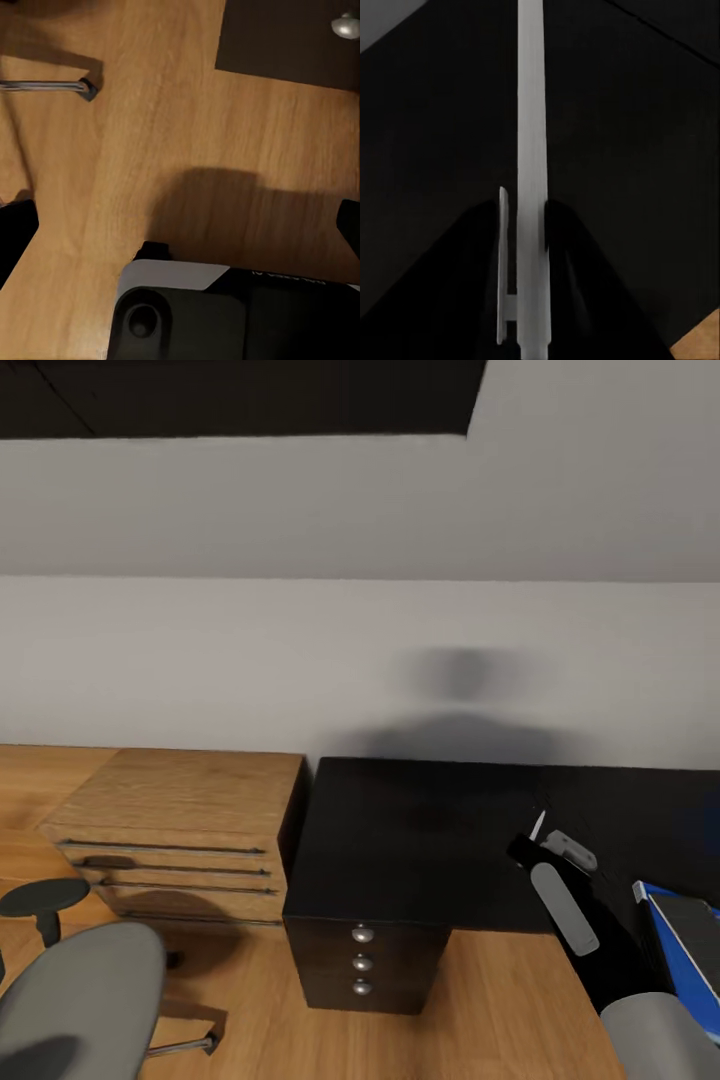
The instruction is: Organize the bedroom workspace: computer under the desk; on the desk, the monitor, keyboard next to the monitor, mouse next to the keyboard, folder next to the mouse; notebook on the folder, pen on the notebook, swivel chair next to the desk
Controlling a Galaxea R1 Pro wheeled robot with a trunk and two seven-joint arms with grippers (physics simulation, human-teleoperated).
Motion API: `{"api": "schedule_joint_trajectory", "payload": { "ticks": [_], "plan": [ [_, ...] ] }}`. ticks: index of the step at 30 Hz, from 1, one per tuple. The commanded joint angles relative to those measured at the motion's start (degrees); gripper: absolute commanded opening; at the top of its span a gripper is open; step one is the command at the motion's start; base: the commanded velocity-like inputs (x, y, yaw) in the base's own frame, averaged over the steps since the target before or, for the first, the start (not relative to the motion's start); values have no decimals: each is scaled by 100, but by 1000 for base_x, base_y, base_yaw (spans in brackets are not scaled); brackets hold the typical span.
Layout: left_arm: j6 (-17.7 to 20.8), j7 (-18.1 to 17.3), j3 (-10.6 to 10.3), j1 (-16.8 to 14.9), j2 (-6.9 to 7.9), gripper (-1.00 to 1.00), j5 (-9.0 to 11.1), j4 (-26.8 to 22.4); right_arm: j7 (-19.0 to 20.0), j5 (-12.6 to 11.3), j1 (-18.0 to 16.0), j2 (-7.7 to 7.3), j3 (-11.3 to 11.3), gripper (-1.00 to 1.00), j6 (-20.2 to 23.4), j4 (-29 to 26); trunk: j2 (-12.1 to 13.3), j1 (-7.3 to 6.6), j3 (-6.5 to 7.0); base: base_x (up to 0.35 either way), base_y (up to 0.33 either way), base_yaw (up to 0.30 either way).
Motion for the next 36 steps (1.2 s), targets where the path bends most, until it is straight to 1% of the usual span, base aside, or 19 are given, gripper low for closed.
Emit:
{"api": "schedule_joint_trajectory", "payload": {
  "ticks": [1,3,4,7,9,13,22,25,26,34,36],
  "plan": [
    [25,42,-12,2,2,100,51,-18,-36,-28,-6,-7,-30,-100,16,-3,-9,3,-9,0,-242,-289],
    [23,42,-12,4,2,100,48,-18,-32,-27,-6,-8,-157,-100,18,-2,-9,3,-9,0,-218,-289],
    [23,45,-12,3,2,100,47,-18,-24,-27,-6,-13,-274,-100,25,-1,-9,3,-9,0,-109,-289],
    [26,43,-11,3,2,100,46,-17,-19,-27,-6,-29,-375,-100,30,-1,-9,3,-9,0,-54,-289],
    [24,42,-11,3,2,100,46,-17,-21,-26,-6,-75,-418,-100,28,-1,-9,3,-8,0,-19,-289],
    [23,45,-11,5,2,100,46,-17,-16,-20,-6,-119,-442,-100,19,-1,-9,3,-4,0,-6,-289],
    [23,45,-7,2,2,100,46,-17,-15,-18,-6,-132,-459,-100,16,10,-9,3,12,0,-1,-289],
    [24,44,-9,6,2,100,46,-17,-11,-15,-9,-151,-514,-100,9,148,-9,3,18,0,0,-289],
    [23,43,-9,8,2,100,46,-17,-8,-11,-13,-193,-547,-100,7,322,-9,3,20,0,0,-290],
    [23,45,-11,4,2,100,46,-17,-6,-2,-16,-219,-563,-100,-4,442,-9,3,35,0,0,-290],
    [23,43,-11,3,1,100,46,-17,-3,-1,-20,-219,-563,-100,-76,485,-9,3,39,0,0,-290]
  ]
}}
